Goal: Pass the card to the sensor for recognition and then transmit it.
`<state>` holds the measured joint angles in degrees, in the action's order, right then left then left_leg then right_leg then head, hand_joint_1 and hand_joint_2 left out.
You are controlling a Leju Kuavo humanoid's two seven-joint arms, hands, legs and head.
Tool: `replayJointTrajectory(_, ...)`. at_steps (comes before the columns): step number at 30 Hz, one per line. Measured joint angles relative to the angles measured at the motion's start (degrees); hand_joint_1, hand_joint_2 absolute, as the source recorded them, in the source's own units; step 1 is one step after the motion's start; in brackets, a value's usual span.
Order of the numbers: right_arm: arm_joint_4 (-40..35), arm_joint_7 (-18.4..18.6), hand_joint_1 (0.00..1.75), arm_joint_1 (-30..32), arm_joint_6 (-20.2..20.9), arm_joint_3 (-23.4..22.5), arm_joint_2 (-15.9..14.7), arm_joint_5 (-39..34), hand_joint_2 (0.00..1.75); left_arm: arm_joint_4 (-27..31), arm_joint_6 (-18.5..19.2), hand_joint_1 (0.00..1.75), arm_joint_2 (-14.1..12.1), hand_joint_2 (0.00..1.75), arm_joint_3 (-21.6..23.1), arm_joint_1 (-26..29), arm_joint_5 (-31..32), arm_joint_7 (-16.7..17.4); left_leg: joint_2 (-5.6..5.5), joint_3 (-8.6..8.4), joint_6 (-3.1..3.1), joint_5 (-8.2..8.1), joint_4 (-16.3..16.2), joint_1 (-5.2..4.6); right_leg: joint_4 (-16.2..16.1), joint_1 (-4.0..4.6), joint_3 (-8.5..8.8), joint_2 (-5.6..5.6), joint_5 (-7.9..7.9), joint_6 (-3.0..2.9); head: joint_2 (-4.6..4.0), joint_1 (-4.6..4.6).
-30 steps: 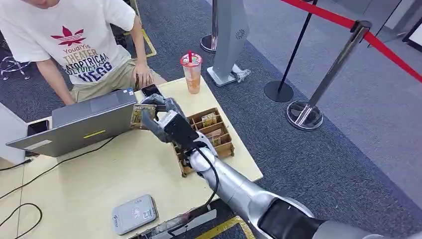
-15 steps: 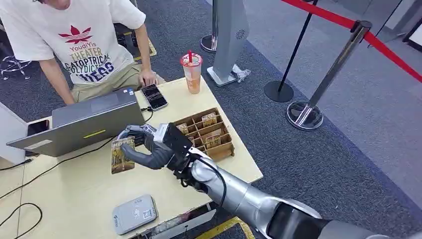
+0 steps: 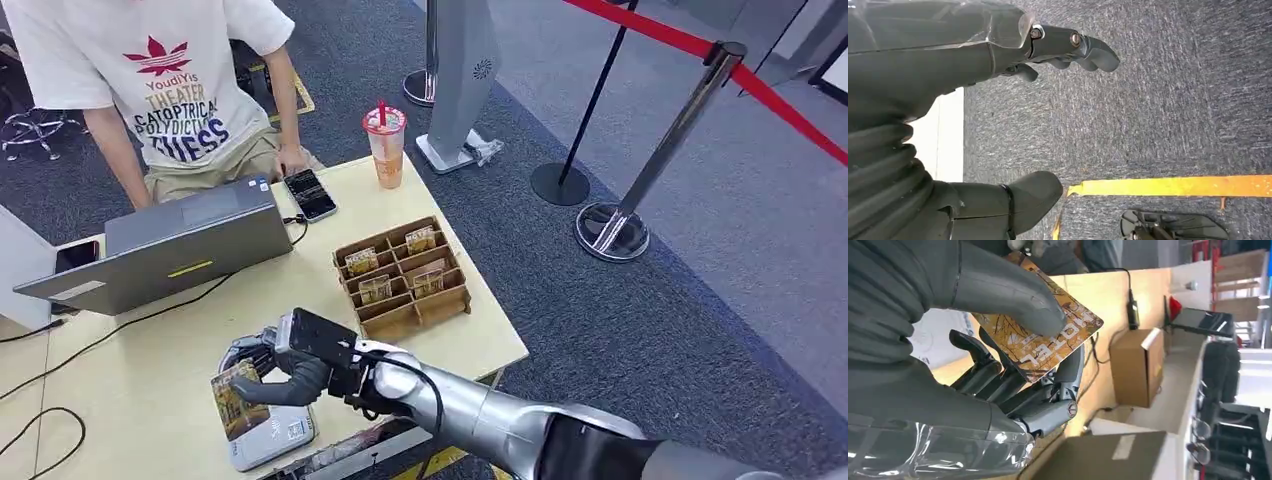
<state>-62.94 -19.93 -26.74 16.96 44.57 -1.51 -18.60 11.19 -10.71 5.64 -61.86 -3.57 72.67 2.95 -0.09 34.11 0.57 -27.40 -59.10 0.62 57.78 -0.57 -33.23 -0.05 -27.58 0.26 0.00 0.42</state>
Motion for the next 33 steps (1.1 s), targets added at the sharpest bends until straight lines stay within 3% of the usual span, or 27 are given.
replayJointTrajectory(13,9.03,0.22,1.75,-2.00,-1.40,3.58,0.63,-0.83,1.75,0.02,-0.11,0.00,0.48,1.75,0.00,-0.38,0.07,1.05,-0.01,0.00,0.00,0.00,0.00,0.01,0.00,0.00,0.00,0.00,0.00,0.00,0.00,0.00)
replayJointTrajectory(33,19.45,1.53,1.75,-2.50,-3.28,4.87,2.10,0.24,1.75,0.02,-0.11,0.00,0.92,1.75,0.00,-0.44,1.16,1.18,0.00,0.00,0.00,0.00,0.00,0.00,-0.01,0.00,0.00,0.00,0.00,0.00,0.00,0.00)
